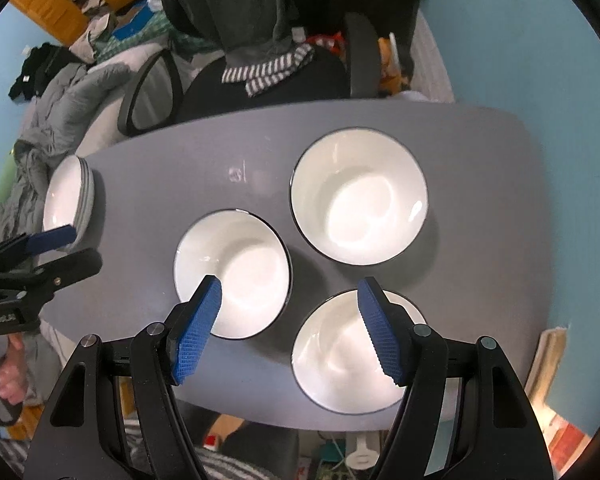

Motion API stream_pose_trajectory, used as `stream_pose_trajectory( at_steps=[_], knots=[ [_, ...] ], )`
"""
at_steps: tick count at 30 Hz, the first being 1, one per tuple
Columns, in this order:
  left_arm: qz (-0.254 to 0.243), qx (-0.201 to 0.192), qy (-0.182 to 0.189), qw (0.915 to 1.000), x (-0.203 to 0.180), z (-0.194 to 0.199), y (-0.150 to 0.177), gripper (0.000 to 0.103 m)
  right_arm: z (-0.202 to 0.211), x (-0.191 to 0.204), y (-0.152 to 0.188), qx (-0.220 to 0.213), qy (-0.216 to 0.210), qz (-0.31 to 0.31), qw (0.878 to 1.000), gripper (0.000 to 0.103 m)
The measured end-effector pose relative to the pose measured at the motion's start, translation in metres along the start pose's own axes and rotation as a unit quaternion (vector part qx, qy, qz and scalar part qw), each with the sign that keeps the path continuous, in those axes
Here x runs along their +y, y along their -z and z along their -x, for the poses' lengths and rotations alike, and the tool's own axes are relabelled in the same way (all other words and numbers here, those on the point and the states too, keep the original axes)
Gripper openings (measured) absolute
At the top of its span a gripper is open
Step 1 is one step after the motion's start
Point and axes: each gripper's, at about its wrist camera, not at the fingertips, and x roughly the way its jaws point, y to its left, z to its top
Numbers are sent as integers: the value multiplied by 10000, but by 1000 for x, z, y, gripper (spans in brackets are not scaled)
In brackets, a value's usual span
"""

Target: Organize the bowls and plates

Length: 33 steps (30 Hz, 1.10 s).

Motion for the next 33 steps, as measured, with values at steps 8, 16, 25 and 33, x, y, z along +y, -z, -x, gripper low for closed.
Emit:
stream_pose_trajectory(
  at_steps=[8,16,25,33],
  knots=[
    [-90,247,-24,9997,-8,-39,-2,86,-33,-4,-2,345,-31,161,9993,70],
    [-20,487,34,9988,-13,-64,-3,86,-51,-2,-2,507,-103,196,9985,70],
    [160,640,66,9978,-9,-77,-8,85,-64,-2,-10,732,-435,50,9964,58],
    [4,840,157,9963,-19,-88,-11,39,-79,0,-14,920,-396,75,9949,28]
  ],
)
